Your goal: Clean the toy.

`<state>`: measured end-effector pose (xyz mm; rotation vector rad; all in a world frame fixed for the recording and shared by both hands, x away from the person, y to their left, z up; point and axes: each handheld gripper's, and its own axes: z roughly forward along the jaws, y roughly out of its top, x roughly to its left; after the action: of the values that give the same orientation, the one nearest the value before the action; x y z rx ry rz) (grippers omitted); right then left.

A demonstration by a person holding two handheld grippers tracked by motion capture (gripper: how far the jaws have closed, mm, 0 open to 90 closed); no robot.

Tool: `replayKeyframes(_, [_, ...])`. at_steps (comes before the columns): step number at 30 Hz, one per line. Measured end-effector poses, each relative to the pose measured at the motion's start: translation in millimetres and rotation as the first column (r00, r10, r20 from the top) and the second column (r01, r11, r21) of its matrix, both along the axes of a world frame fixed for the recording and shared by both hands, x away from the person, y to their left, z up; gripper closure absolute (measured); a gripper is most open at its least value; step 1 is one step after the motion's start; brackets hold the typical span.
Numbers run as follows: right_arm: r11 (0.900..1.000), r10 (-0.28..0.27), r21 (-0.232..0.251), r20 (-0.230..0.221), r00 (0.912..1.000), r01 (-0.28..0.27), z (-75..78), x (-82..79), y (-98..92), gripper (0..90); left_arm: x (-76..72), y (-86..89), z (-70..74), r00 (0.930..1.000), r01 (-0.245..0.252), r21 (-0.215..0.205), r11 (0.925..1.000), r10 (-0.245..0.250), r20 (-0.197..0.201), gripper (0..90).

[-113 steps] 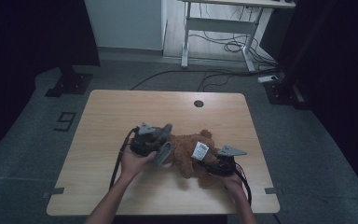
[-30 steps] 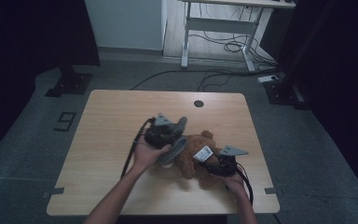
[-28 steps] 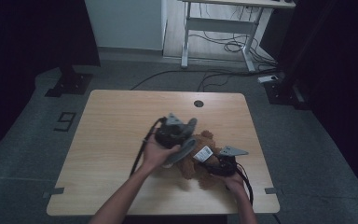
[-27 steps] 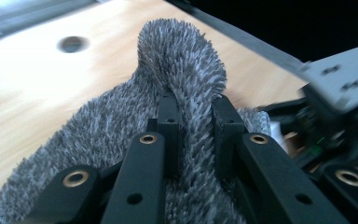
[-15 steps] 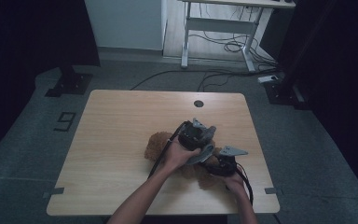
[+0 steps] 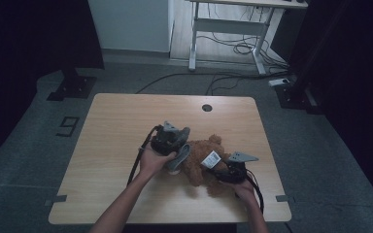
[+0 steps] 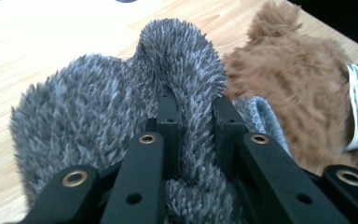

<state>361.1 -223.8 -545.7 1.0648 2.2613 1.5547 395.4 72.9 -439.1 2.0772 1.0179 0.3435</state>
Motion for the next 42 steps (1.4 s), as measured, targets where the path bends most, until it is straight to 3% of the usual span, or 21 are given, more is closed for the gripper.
replayKeyframes(3, [1.000,0.000,0.000,0.000,1.0000,0.000,0.0,-0.1,0.0,44.8,-5.3,21.7,0.3,0.9995,-0.029,0.003,0.9996,0.029,0.016,76.2])
replayKeyframes(8, [1.000,-0.006,-0.001,0.001,1.0000,0.006,-0.1,0.0,0.7,45.4,-9.4,50.8,-5.6,0.9975,-0.071,-0.012,0.9974,0.071,-0.003,76.0])
replayKeyframes(13, [0.999,-0.026,-0.037,0.035,0.9990,0.028,0.9,2.1,6.8,48.2,-13.1,75.0,-18.0,0.9945,-0.091,-0.068,0.9935,0.087,-0.059,75.7])
replayKeyframes(16, [0.997,-0.045,-0.057,0.048,0.9978,0.047,2.4,5.6,10.5,49.5,-12.8,80.6,-20.9,0.9932,-0.096,-0.089,0.9914,0.090,-0.074,75.7])
replayKeyframes(20, [0.993,-0.083,-0.083,0.071,0.9940,0.089,4.9,17.8,15.4,51.0,-5.3,77.6,-14.0,0.9925,-0.104,-0.070,0.9921,0.099,-0.072,75.6])
replayKeyframes(23, [0.987,-0.108,-0.112,0.090,0.9901,0.117,8.2,29.0,20.9,51.4,4.2,76.1,-1.6,0.9944,-0.097,-0.075,0.9924,0.094,-0.047,75.5])
replayKeyframes(29, [0.982,-0.127,-0.124,0.125,0.9839,0.143,7.5,48.1,29.0,51.5,28.6,55.3,16.1,0.9962,-0.086,-0.080,0.9930,0.085,-0.016,75.4])
replayKeyframes(35, [0.985,-0.106,-0.122,0.129,0.9859,0.122,6.0,46.1,25.4,50.2,46.3,21.9,4.3,0.9979,-0.058,-0.037,0.9976,0.057,-0.033,75.0])
replayKeyframes(39, [0.988,-0.088,-0.114,0.106,0.9905,0.100,6.1,45.6,21.7,45.9,43.7,19.0,-7.9,0.9981,-0.053,-0.032,0.9981,0.052,-0.032,74.9])
replayKeyframes(42, [0.991,-0.072,-0.110,0.078,0.9944,0.080,7.9,43.9,19.6,37.8,36.8,22.7,-12.8,0.9984,-0.049,-0.035,0.9982,0.048,-0.032,75.5])
